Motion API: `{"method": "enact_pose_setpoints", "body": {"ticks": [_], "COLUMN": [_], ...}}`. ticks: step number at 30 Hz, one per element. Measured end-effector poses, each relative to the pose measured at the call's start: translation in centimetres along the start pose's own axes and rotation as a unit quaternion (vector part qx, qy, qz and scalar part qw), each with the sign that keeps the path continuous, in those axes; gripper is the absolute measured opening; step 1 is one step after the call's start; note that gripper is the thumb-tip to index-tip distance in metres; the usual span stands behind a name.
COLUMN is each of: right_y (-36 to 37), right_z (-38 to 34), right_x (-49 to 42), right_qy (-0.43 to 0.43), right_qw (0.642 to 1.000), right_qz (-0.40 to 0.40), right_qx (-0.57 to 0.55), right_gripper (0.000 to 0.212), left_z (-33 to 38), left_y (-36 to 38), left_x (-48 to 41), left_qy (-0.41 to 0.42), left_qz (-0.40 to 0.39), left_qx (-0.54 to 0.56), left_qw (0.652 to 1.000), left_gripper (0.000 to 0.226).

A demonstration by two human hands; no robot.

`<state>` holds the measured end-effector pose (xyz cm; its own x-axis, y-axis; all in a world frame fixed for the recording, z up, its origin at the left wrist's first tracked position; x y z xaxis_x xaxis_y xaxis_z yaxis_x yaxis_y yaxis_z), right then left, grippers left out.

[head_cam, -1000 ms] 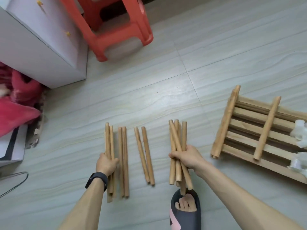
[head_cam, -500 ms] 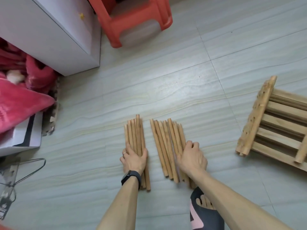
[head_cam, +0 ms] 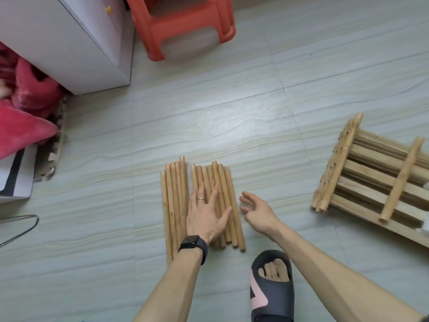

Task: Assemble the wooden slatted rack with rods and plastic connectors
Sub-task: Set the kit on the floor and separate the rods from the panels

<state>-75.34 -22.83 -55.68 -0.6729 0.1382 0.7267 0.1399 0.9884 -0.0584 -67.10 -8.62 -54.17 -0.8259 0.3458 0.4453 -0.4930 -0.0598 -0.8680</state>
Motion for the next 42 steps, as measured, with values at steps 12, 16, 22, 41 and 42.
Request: {"method": "enact_pose_setpoints", "body": {"ticks": [12, 16, 22, 41, 42], "right_y": [-28.9, -30.7, -29.7, -19.2, -20.4], "right_z": [1.9, 5.8, 6.2, -0.7, -1.0], "right_x": [12.6, 12.4, 11.2, 8.2, 8.4], "right_qy": [0.06, 0.183, 0.122, -0.141, -0.143], "right_qw": [0.863, 0.856, 0.891, 0.902, 0.891], "right_qz": [0.477, 0.427, 0.403, 0.158, 0.153], "right_qx": [0.156, 0.227, 0.171, 0.377, 0.403], "right_gripper": [0.046, 0.051, 0.032, 0.029, 0.028], "left_z": [1.9, 4.5, 16.2, 5.9, 5.7], "left_y": [3.2, 1.7, -1.9, 1.3, 1.0], "left_x": [-0.8, -1.1, -0.5, -0.5, -0.3], "left_qy": [-0.076, -0.074, 0.11, -0.152, -0.157], "left_qz": [-0.09, -0.031, -0.006, -0.042, -0.043], "left_qx": [-0.075, -0.068, 0.142, 0.08, 0.049], "left_qw": [0.99, 0.994, 0.984, 0.984, 0.985], "left_gripper": [0.093, 0.082, 0.042, 0.042, 0.046]}}
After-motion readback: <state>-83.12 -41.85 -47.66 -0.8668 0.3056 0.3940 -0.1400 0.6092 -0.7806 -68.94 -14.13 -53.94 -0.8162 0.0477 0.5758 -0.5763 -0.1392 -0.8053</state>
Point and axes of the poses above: each hand's wrist, its own x-axis away from the middle knuckle, its own y-axis out of the palm, z = x × y, the point moved 10 cm from there along -x, towards the middle knuckle, and after that the axes turned 2 degrees about x, right-handed, at the moved point
